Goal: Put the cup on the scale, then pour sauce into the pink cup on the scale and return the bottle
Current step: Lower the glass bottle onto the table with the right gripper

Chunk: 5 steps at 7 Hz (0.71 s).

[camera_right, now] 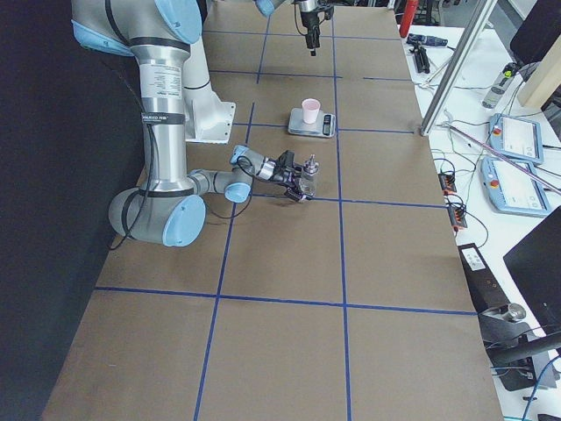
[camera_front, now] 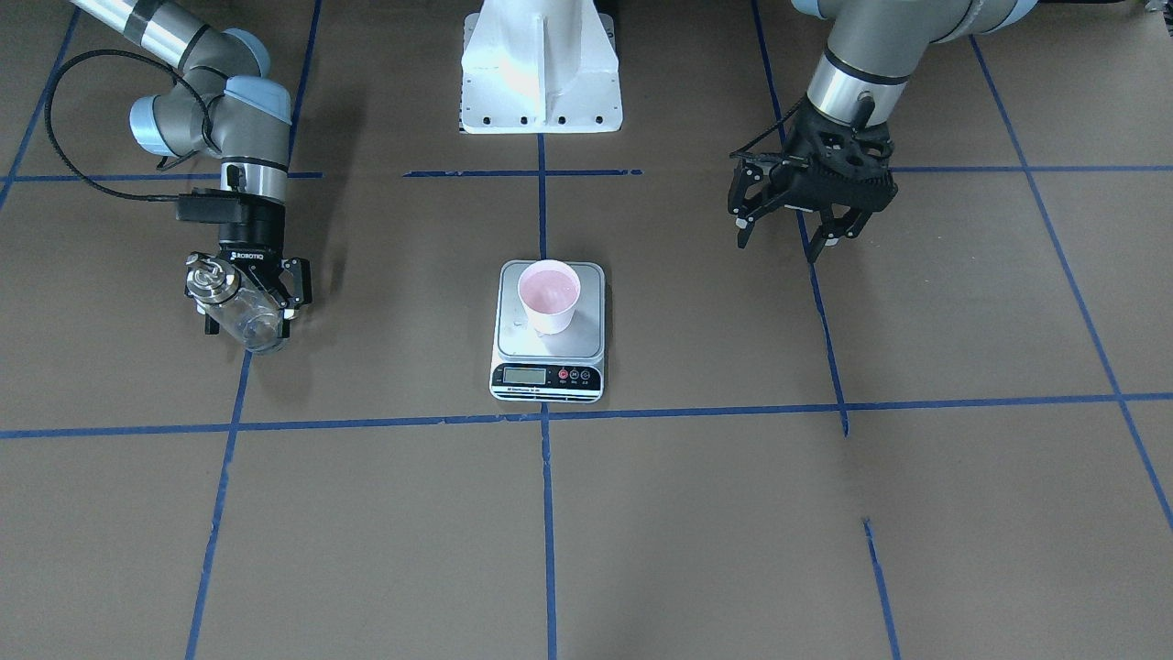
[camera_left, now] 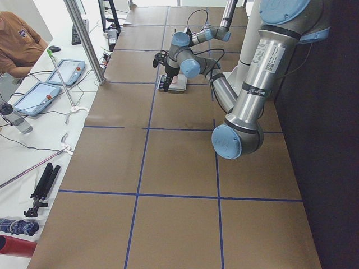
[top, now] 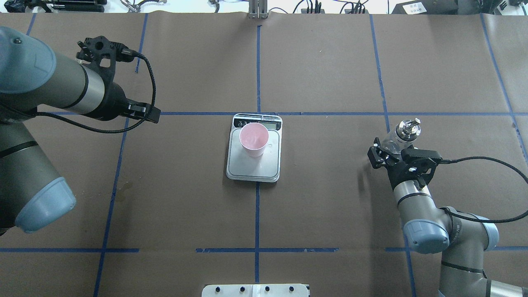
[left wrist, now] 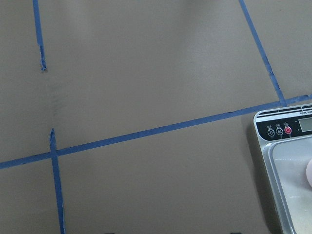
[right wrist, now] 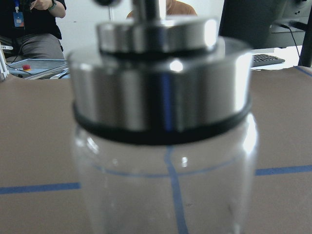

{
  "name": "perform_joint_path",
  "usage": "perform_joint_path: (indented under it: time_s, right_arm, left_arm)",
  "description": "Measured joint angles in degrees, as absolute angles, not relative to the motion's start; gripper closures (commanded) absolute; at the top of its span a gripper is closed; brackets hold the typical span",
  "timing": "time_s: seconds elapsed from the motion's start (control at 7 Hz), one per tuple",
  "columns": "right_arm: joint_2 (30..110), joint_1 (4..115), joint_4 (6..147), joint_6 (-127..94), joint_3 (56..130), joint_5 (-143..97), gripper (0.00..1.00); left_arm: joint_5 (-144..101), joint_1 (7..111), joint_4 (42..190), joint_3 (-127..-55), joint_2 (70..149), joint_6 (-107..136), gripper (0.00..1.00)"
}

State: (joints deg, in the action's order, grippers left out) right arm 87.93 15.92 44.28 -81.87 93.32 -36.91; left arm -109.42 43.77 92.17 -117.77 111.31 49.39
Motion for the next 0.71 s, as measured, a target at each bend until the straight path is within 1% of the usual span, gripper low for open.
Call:
perform_joint_path:
  time_s: [0.43, 0.71]
  right_arm:
    - [87.91, 14.66, 43.95, -81.88, 94.18, -36.48, 0.0]
    - [89.92, 11.86, 43.88, -81.85, 95.43, -35.01, 0.0]
  left_arm:
    - [-109.42, 43.77, 91.69, -118.02, 111.18, 49.4, 0.16]
    - [-109.42, 43.72, 91.67, -118.01, 110.96, 49.39, 0.16]
